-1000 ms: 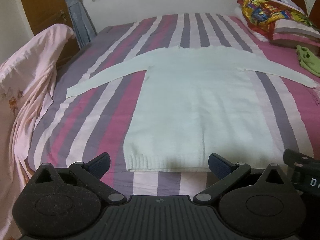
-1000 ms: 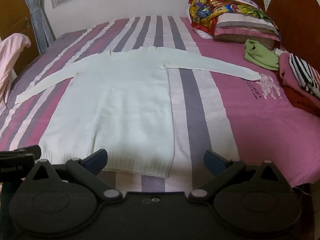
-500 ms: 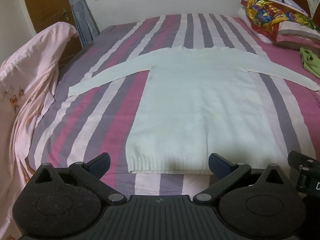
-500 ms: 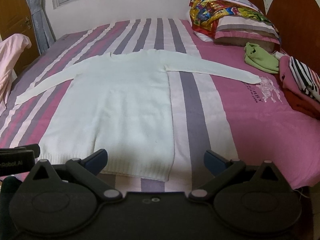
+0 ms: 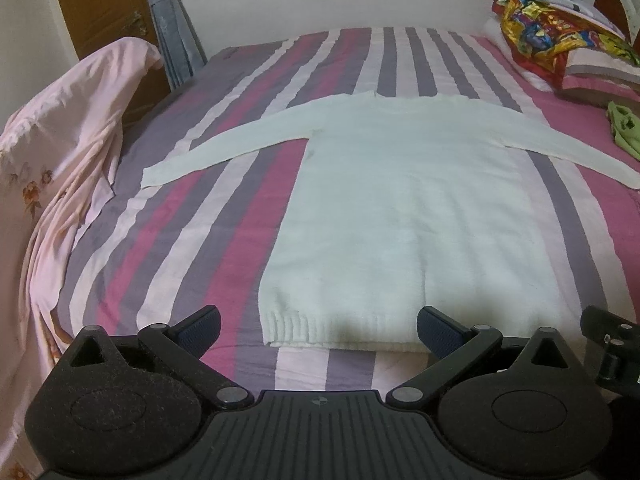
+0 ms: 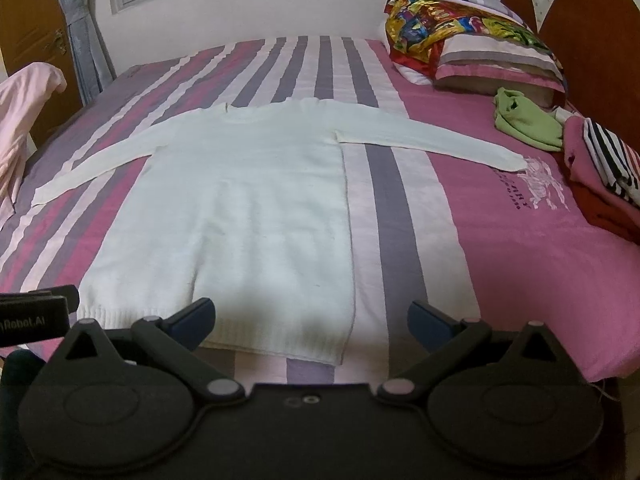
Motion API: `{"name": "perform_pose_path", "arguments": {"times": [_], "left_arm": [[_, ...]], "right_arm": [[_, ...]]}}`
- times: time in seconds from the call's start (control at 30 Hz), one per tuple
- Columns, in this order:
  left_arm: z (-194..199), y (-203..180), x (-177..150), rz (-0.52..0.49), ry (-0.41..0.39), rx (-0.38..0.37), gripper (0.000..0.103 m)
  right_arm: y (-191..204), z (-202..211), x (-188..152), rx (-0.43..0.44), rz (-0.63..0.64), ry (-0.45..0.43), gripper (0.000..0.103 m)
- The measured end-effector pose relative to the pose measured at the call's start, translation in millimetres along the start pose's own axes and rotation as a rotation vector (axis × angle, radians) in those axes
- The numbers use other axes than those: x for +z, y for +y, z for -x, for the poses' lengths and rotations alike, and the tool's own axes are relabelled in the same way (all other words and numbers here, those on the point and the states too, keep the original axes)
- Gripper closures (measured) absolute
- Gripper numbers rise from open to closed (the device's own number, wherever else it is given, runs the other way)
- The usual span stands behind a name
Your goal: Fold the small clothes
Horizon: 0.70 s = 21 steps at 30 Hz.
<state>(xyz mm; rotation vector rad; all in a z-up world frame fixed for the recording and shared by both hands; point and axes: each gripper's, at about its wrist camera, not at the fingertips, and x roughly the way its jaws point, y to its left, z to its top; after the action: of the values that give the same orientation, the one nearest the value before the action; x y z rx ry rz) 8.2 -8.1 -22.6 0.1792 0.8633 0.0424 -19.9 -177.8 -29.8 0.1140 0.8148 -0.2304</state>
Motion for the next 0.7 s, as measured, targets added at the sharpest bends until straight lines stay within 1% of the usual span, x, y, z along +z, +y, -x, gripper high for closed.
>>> {"name": "perform_pose_path", "arguments": {"times": [0.3,0.5,0.7], "left_arm": [[-7.5,0.0,5.1,-0.01,0.003,0.001,0.0],[-25.3,-4.3,25.3,-0.023,0.0,0.006,0.0],[-52.2,-11.4,50.6,-0.027,-0.002,0.024,0.0]], "right_arm": [[2.2,-1.0,0.9,-0.006,0.009,-0.01,0.0],[-5.1,-9.7,11.8,-0.014,0.0,-0.024,0.0],[-21.2,-28.7,32.2,-0.057,-0.021,-0.037,0.0]]}}
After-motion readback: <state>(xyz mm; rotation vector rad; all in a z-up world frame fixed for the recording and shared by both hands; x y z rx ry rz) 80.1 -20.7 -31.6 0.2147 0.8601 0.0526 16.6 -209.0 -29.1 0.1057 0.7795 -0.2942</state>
